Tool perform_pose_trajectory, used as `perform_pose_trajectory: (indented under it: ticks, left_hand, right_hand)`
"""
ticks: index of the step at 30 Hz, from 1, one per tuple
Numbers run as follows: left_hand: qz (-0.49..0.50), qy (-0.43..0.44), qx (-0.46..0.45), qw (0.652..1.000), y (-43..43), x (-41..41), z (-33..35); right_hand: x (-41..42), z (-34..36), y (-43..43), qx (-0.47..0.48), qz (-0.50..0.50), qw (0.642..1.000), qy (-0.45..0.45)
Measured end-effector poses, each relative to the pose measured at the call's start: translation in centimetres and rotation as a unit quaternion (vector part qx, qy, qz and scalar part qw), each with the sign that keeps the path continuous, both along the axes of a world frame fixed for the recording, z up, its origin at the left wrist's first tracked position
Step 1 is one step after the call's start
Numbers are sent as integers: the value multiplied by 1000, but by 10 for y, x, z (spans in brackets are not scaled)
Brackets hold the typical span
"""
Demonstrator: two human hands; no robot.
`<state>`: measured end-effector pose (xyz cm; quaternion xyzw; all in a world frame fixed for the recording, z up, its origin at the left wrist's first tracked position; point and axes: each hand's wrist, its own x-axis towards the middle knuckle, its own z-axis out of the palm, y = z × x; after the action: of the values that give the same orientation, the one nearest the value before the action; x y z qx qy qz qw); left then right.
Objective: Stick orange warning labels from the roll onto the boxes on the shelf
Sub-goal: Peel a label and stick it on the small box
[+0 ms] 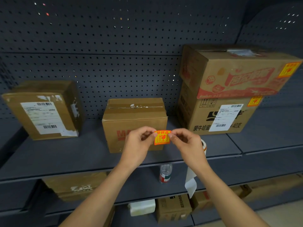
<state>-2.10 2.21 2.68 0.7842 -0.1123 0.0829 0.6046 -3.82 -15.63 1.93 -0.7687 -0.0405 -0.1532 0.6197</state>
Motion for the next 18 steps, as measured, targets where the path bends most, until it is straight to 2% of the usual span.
perform_pose_trajectory:
  ticks: [3, 6, 11, 13, 16, 18]
  left_hand:
    - [43, -57, 71, 995, 1, -1, 1]
    - [101, -150, 174, 968, 1, -4, 6]
    - [164, -162, 235, 944, 12, 0, 14]
    - [178, -208, 276, 921, 23, 6, 13]
    - [191, -302, 342, 869, 33, 19, 9]
    - [179, -312, 354, 864, 33, 26, 9]
  right_hand:
    - [1, 0, 0, -13, -2, 1000, -4]
    - [2, 1, 5, -30, -4, 999, -18]
    - [12, 8, -4, -58, -1, 997, -44]
    - [19, 7, -10, -55, 11, 998, -30]
    - [28, 8, -12, -55, 30, 998, -10]
    - [34, 9, -10, -58, 40, 998, -5]
